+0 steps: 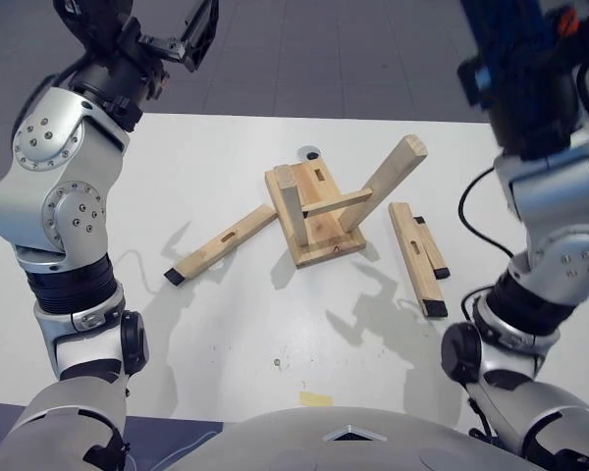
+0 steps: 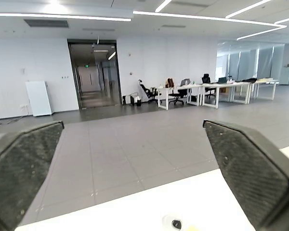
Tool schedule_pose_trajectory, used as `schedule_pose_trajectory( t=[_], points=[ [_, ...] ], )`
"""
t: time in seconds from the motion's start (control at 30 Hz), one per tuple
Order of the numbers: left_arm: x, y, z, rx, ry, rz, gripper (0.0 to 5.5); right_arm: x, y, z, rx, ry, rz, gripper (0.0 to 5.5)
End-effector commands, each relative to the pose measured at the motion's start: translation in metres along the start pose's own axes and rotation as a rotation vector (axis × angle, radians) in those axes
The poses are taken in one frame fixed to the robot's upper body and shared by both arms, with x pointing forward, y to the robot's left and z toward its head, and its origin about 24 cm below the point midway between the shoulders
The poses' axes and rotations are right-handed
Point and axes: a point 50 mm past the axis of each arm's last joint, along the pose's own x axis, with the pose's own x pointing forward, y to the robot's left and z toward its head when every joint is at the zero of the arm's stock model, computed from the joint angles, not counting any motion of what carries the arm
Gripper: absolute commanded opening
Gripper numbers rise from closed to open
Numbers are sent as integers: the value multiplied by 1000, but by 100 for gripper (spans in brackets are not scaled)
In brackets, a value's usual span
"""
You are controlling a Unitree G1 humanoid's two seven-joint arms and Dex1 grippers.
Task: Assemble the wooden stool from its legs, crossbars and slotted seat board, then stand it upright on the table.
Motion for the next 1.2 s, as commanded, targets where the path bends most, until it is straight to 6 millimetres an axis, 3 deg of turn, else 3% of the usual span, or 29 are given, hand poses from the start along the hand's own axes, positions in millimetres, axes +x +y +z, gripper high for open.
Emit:
schedule_pose_trajectory(
  t=[0.03,0.07,0.13,0.23,0.4,0.53,0.57,0.63,0.73,0.87,0.97,1.2],
  points=[
    [0,10,-16,50,104,27,540,-62,-45,-76,77,391,-447,537],
    [2,9,-17,45,105,25,540,-74,-62,-80,3,432,-590,537],
    [5,7,-17,35,101,16,540,-81,-89,-64,-126,351,-778,537],
    [8,7,-18,29,99,26,540,-62,-104,-18,-262,107,-800,537],
    [14,-5,-22,40,95,-9,540,-31,-79,15,-291,-113,-581,537],
    [10,0,-24,54,106,18,540,-15,-28,33,-222,-235,-280,537],
    [8,2,-25,55,108,28,540,-10,-16,28,-219,-201,-210,537],
    [7,1,-27,53,114,35,540,-10,1,-2,-274,23,-78,537],
    [7,-3,-28,48,114,24,540,-27,7,-37,-298,301,15,537],
    [6,-1,-27,-1,109,34,540,-24,-10,-42,-436,362,-84,537],
    [6,-4,-25,-5,107,19,540,-21,-10,-46,-455,381,-70,495],
    [6,-2,-21,-69,101,17,540,-35,-21,-60,-491,516,-147,387]
  ],
)
